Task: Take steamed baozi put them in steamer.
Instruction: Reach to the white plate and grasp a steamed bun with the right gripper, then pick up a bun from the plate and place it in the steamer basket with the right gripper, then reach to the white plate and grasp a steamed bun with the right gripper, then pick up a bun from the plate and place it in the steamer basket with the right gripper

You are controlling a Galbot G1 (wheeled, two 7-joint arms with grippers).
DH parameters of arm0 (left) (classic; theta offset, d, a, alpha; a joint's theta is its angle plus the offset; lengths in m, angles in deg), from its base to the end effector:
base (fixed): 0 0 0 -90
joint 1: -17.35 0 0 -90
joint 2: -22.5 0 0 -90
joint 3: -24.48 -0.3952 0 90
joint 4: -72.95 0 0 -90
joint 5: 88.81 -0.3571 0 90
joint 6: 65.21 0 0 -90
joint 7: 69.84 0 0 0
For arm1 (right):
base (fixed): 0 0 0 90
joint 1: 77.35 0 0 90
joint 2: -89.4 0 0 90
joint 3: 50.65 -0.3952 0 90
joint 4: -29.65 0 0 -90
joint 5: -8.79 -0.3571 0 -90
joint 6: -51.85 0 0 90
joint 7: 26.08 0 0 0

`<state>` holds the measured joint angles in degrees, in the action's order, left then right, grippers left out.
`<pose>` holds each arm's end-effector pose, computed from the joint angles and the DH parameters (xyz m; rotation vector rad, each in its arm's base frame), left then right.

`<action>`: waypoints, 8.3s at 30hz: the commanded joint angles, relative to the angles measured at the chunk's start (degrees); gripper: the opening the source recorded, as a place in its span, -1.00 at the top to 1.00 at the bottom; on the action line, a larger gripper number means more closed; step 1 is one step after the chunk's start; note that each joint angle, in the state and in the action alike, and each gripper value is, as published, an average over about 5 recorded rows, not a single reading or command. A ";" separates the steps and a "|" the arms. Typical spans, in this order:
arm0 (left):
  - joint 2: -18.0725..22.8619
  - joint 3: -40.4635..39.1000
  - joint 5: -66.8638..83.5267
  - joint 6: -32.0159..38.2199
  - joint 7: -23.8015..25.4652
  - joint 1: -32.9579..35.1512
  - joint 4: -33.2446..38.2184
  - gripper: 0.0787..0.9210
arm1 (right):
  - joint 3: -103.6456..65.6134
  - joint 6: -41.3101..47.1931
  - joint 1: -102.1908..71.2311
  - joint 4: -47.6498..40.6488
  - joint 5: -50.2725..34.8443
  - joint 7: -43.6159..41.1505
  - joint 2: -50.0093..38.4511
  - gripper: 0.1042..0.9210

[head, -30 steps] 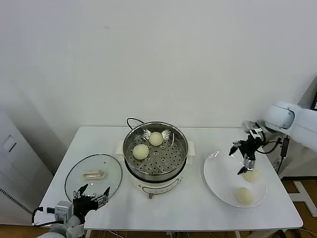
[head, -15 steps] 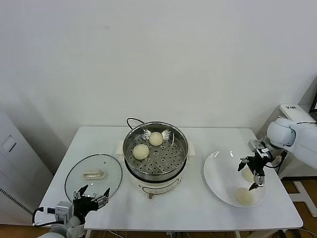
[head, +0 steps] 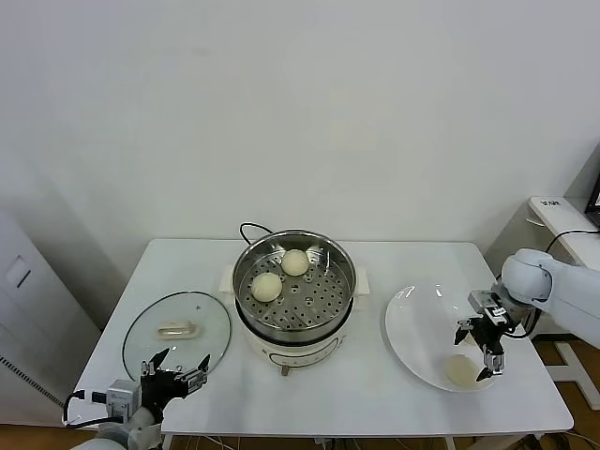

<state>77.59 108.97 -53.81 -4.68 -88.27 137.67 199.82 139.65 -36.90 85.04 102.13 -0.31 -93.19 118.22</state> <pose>0.1626 0.0811 -0.2852 -0.1759 -2.5883 -0.0700 0.4923 -0.2789 -0.2202 1.4403 -1.1802 1.1631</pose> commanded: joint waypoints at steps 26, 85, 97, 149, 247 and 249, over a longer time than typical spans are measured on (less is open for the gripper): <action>-0.41 -0.24 0.25 -0.27 -0.31 -0.64 -0.30 -0.77 | 2.21 1.06 6.79 1.22 -1.79 -2.36 -0.44 0.09; -1.96 -0.16 2.33 0.43 0.17 -0.65 -1.34 -0.77 | -1.13 -48.07 17.23 4.39 12.08 -5.10 41.67 0.07; -1.92 -0.16 2.30 0.45 0.21 -0.46 -1.20 -0.77 | -4.37 -50.95 11.87 3.38 19.89 -5.08 42.53 0.07; -0.63 1.26 1.49 0.92 0.39 0.60 -1.18 -0.77 | -1.31 -11.96 19.08 -17.25 -1.54 -9.81 2.71 -0.76; -0.84 0.29 1.86 0.01 -0.03 -1.13 -1.38 -0.77 | 19.20 2.07 32.60 -2.48 -19.98 -0.24 5.27 0.24; -0.79 0.23 1.71 0.02 -0.04 -1.15 -1.33 -0.77 | 22.38 5.10 36.34 -0.77 -23.73 0.67 7.32 0.23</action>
<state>76.72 109.32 -52.06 -4.64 -88.29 136.54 198.49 135.68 -44.37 95.54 90.36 -1.99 -94.98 123.42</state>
